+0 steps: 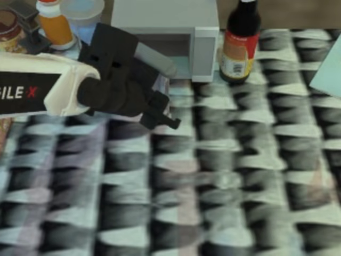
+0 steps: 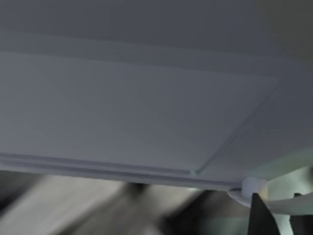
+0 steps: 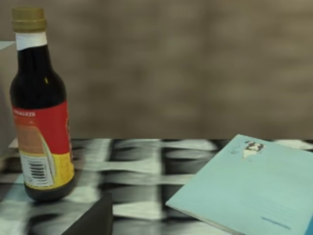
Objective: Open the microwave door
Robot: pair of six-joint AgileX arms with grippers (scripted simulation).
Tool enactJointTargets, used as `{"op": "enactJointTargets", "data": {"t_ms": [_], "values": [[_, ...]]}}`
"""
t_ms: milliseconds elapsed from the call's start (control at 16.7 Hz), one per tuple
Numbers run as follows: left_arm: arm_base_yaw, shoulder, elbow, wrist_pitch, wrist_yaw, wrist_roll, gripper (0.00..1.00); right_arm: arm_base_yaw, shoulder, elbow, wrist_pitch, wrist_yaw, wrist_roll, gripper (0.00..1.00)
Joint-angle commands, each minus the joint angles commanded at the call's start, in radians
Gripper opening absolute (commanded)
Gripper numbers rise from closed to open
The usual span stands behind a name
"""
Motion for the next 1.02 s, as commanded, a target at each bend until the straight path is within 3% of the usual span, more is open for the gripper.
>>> {"op": "enactJointTargets", "data": {"t_ms": [720, 1020], "values": [[0.000, 0.000, 0.000, 0.000, 0.000, 0.000, 0.00, 0.000, 0.000, 0.000, 0.000, 0.000, 0.000, 1.00], [0.009, -0.008, -0.010, -0.005, 0.029, 0.027, 0.00, 0.000, 0.000, 0.000, 0.000, 0.000, 0.000, 1.00]]}}
